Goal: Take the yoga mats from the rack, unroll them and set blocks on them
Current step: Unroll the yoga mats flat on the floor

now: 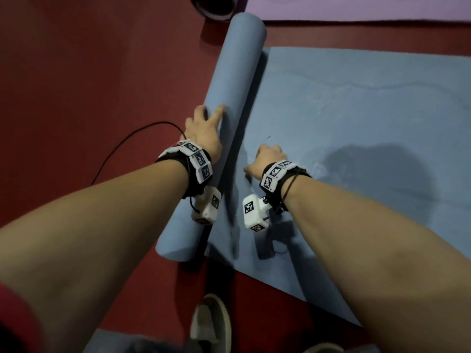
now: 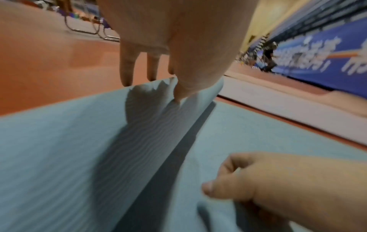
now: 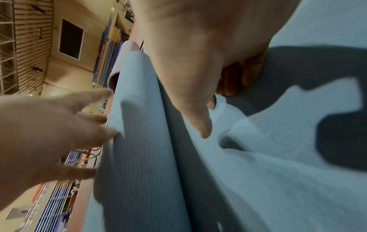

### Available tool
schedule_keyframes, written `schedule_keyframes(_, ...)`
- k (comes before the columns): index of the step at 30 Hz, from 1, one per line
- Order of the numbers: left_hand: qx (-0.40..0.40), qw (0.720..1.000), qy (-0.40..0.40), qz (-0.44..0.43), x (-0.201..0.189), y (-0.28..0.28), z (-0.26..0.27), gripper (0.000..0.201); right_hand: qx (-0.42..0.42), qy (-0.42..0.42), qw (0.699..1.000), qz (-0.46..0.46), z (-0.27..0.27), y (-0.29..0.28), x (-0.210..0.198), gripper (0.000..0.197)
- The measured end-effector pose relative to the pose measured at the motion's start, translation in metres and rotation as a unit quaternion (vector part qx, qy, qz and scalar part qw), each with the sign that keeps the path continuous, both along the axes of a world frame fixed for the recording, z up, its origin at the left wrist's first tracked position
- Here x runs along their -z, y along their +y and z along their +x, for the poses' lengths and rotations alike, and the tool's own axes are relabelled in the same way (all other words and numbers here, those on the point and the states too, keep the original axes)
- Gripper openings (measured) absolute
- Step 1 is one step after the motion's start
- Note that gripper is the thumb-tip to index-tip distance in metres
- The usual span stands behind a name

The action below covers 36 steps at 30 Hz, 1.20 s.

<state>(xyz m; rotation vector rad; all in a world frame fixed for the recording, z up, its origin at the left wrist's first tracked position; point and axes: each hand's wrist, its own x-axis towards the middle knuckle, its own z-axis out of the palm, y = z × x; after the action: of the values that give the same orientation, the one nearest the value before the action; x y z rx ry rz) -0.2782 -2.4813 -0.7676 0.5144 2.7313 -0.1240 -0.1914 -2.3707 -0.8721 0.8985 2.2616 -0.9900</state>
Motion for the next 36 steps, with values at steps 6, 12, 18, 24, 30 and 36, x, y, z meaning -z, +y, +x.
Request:
schedule_keyframes(6,0.037,0.989,-0.091,-0.11,-0.008,-0.025,-0.004,0.09,-0.003,0.0,1.0,-0.012,0.002,0.005,-0.01,0.049)
schedule_keyframes(12,-0.024,0.998,-0.045,-0.023,0.015,-0.034,-0.018,0.101,0.053,-0.021,0.998,0.034,-0.008,-0.01,-0.004,0.077)
schedule_keyframes(18,-0.027,0.998,-0.032,0.052,0.03,-0.064,-0.046,0.104,0.073,-0.017,0.994,0.083,-0.01,-0.015,-0.002,0.073)
schedule_keyframes(24,-0.017,0.98,-0.15,0.131,0.038,-0.093,-0.108,0.125,0.137,-0.062,0.976,0.155,-0.026,-0.038,-0.007,0.066)
schedule_keyframes(30,-0.009,0.951,-0.232,0.206,0.046,-0.126,-0.134,0.104,0.268,-0.028,0.96,0.073,-0.059,-0.093,-0.026,0.038)
schedule_keyframes(36,0.012,0.941,-0.261,0.217,0.045,-0.168,-0.172,0.092,0.402,0.049,0.9,-0.16,-0.119,-0.172,-0.069,0.022)
